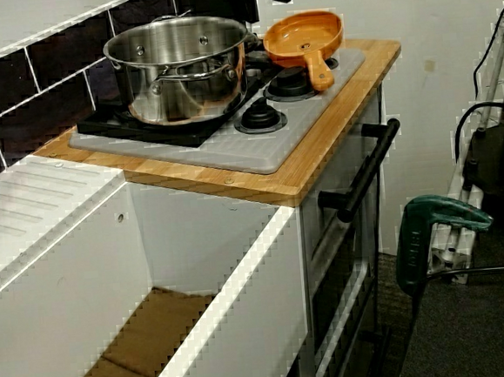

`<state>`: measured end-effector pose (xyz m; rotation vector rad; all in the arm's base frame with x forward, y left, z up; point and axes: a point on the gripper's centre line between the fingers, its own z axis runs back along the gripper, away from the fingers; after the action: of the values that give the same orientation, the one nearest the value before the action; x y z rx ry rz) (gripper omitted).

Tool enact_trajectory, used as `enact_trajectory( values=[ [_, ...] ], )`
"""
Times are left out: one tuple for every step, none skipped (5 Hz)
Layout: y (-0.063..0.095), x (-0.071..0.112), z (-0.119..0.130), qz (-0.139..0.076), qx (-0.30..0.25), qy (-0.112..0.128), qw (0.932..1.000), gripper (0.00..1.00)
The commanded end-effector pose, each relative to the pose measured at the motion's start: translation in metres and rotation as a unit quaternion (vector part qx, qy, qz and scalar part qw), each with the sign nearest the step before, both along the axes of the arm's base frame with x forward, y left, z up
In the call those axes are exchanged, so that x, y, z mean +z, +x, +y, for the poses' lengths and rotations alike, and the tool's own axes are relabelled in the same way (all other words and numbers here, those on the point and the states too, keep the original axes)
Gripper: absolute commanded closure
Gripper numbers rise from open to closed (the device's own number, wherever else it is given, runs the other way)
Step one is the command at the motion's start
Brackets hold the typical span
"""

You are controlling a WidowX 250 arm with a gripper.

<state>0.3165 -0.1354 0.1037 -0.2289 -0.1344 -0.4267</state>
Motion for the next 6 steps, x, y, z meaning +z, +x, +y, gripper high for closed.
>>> enact_trajectory(
  values=[
    [-0.005, 0.034, 0.000, -0.020, -0.030, -0.015, 0.9992, 0.00],
    [-0.010, 0.040, 0.001, -0.016, -0.028, -0.025, 0.9992, 0.00],
    [-0.021, 0.040, -0.005, -0.011, -0.024, -0.023, 0.9994, 0.00],
    [-0.031, 0.038, -0.011, -0.004, -0.030, -0.022, 0.9993, 0.00],
    [-0.039, 0.034, -0.014, 0.009, -0.043, -0.027, 0.9987, 0.00],
    [-0.040, 0.026, -0.017, 0.019, -0.055, -0.031, 0.9978, 0.00]
  ],
)
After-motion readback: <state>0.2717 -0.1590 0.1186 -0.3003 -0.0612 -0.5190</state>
